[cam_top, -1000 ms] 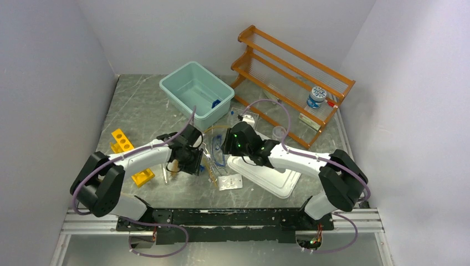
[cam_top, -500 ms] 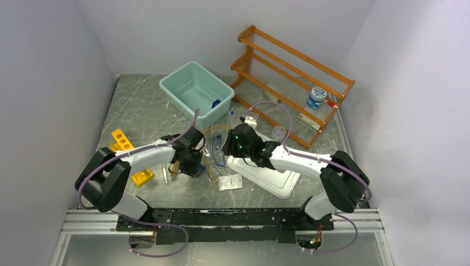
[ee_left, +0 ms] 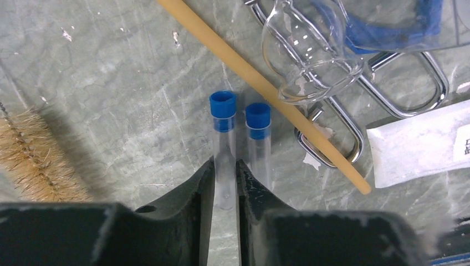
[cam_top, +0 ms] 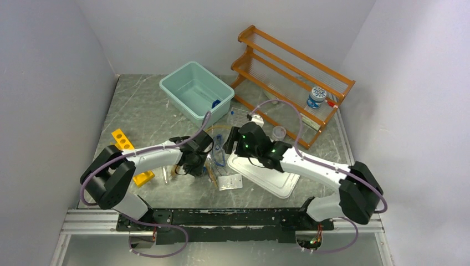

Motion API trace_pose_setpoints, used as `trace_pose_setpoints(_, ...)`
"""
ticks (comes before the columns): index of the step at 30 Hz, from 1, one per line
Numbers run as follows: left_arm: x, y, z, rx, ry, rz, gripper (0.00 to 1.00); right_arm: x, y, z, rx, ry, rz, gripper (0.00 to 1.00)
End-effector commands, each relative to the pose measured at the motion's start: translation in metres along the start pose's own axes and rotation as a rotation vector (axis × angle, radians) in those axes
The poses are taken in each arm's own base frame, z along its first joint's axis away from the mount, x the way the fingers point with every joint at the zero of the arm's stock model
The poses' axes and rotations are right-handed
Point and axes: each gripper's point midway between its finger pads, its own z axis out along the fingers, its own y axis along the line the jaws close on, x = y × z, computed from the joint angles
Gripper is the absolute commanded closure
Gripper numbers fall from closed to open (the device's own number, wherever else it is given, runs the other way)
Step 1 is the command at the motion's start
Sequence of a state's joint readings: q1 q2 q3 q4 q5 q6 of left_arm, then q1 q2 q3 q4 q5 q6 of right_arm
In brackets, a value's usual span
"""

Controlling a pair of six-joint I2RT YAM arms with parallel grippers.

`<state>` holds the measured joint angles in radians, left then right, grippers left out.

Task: Organize the chemistry lab equipment

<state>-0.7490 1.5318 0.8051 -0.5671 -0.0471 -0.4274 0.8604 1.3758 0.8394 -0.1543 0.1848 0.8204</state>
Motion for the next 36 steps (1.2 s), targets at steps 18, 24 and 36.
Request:
trace_pose_setpoints(18, -0.073, -0.037, -0.122, 0.219, -0.5, 0.052, 0.9, 0.009, 0.069, -0.063, -0.371, 0.166, -0.047, 0.3)
trace_pose_setpoints(24, -0.091, -0.064, -0.185, 0.411, -0.703, 0.183, 0.89, -0.014, 0.108, -0.065, -0.49, 0.16, -0.118, 0.29)
trace_pose_setpoints(36, -0.103, -0.065, -0.194, 0.399, -0.768, 0.217, 0.9, -0.054, 0.127, -0.062, -0.503, 0.021, -0.063, 0.44)
